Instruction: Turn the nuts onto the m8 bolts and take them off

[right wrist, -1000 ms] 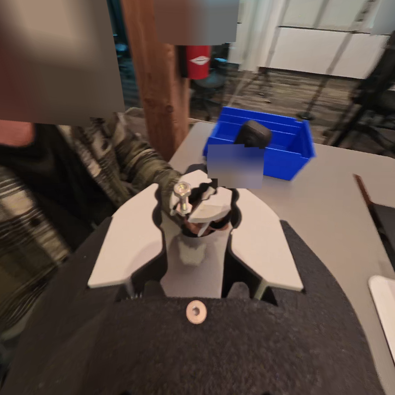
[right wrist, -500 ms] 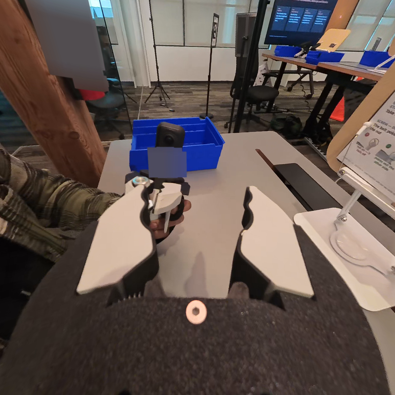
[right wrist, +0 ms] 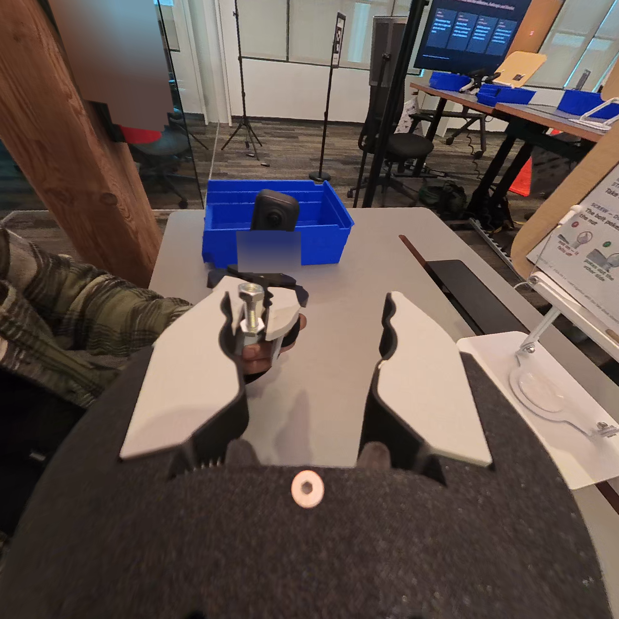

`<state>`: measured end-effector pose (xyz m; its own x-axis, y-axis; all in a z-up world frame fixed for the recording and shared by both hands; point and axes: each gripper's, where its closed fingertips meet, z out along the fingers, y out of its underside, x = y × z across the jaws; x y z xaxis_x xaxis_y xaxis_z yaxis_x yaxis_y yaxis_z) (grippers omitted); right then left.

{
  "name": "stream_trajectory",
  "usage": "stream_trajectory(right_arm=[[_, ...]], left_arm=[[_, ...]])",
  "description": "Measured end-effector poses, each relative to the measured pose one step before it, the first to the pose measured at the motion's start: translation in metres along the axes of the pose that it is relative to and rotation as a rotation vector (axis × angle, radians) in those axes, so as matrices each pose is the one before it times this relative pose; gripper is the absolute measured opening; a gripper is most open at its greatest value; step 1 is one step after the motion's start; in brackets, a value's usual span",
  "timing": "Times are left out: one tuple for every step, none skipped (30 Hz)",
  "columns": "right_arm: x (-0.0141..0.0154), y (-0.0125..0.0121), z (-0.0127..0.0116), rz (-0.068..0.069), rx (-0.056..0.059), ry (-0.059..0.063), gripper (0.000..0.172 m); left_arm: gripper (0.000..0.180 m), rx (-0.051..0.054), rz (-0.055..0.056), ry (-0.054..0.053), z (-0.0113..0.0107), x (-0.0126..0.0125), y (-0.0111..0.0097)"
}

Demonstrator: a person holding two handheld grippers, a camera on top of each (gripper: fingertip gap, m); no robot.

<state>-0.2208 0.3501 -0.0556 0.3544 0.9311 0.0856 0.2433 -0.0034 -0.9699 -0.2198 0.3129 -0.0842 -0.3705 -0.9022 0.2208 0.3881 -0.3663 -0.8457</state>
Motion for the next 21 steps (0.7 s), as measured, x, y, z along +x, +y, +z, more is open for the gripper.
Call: stream_trajectory(right_arm=[[-0.00342,0.00014,0.00107,-0.0055,-0.0026,-0.0115,0.086],[-0.00328,0.00016,0.00177,-0.0047,-0.0036,-0.0080,0.085],[-0.00427,0.00042,0.00215,-0.0115,-0.0066,-0.0138,0.083],[-0.00361,0.00070,0.00203,-0.0111,-0.0098,-0.0110,0.079],[-0.00331,0.00078,0.00232,-0.0083,-0.0122,-0.0112,0.077],[-0.00350,0.00038,0.00178,-0.0045,-0.0109,-0.0150,0.072],[-0.00284,0.00013,0.00130,0.0009,-0.0086,-0.0145,0.068],[-0.00262,0.00029,0.00077,0.0047,-0.0090,-0.0169,0.062],[-0.00126,0.00070,0.00037,0.0091,-0.0097,-0.0128,0.057],[-0.00003,-0.00005,0.00000,0.0121,-0.0023,-0.0052,0.054],[-0.00100,0.00030,-0.00013,0.0174,-0.0012,-0.0149,0.050],[-0.00053,0.00081,0.00018,0.0239,-0.0042,-0.0130,0.050],[-0.00034,0.00153,0.00039,0.0201,-0.0064,-0.0108,0.049],[-0.00114,0.00127,0.00047,0.0172,-0.0038,-0.0151,0.049],[-0.00065,0.00044,0.00045,0.0151,0.0028,-0.0103,0.048],[-0.00052,0.00036,0.00051,0.0121,0.0023,-0.0092,0.048],[-0.00075,0.00067,0.00053,0.0086,-0.0009,-0.0118,0.046],[0.00047,0.00060,0.00040,0.0074,0.0002,-0.0026,0.046],[-0.00007,0.00060,0.00019,0.0064,-0.0011,-0.0050,0.045],[-0.00158,0.00025,0.00002,0.0083,-0.0004,-0.0156,0.041],[-0.00148,-0.00095,-0.00038,0.0095,0.0080,-0.0144,0.037]], left_arm=[[0.015,-0.0014,-0.0014,-0.0006,0.00019,-0.00031,0.00027],[0.015,-0.0006,0.0012,-0.0033,-0.00001,-0.00041,0.00035],[0.015,-0.0014,-0.0010,0.0004,0.00013,-0.00007,0.00027],[0.015,-0.0006,0.0002,-0.0015,0.00002,-0.00017,0.00024],[0.015,-0.0002,0.0023,-0.0041,-0.00011,-0.00050,0.00015],[0.014,-0.0034,0.0009,-0.0013,0.00010,-0.00014,0.00055],[0.015,-0.0040,0.0015,-0.0020,0.00024,-0.00027,0.00049],[0.015,-0.0015,0.0037,-0.0035,0.00020,-0.00017,0.00028],[0.014,-0.0024,0.0031,-0.0012,0.00017,0.00011,0.00027],[0.014,-0.0030,0.0025,-0.0003,0.00021,0.00007,0.00023],[0.014,-0.0006,0.0032,-0.0023,0.00005,-0.00008,0.00001],[0.014,0.0004,0.0017,-0.0008,-0.00001,0.00006,-0.00023],[0.015,-0.0012,0.0009,0.0008,0.00008,0.00020,-0.00007],[0.015,-0.0018,0.0018,-0.0006,0.00003,0.00011,0.00017],[0.014,-0.0012,0.0022,-0.0008,0.00007,0.00006,0.00009],[0.014,-0.0015,0.0014,0.0006,0.00022,0.00022,0.00021],[0.015,-0.0019,0.0007,-0.0003,0.00013,0.00004,0.00030],[0.015,0.0001,-0.0001,-0.0004,0.00012,0.00001,0.00005],[0.014,0.0012,-0.0005,0.0002,0.00008,0.00007,-0.00015],[0.014,0.0003,0.0006,-0.0009,-0.00015,-0.00009,-0.00011],[0.014,-0.0009,0.0007,-0.0013,-0.00008,-0.00023,-0.00012]])
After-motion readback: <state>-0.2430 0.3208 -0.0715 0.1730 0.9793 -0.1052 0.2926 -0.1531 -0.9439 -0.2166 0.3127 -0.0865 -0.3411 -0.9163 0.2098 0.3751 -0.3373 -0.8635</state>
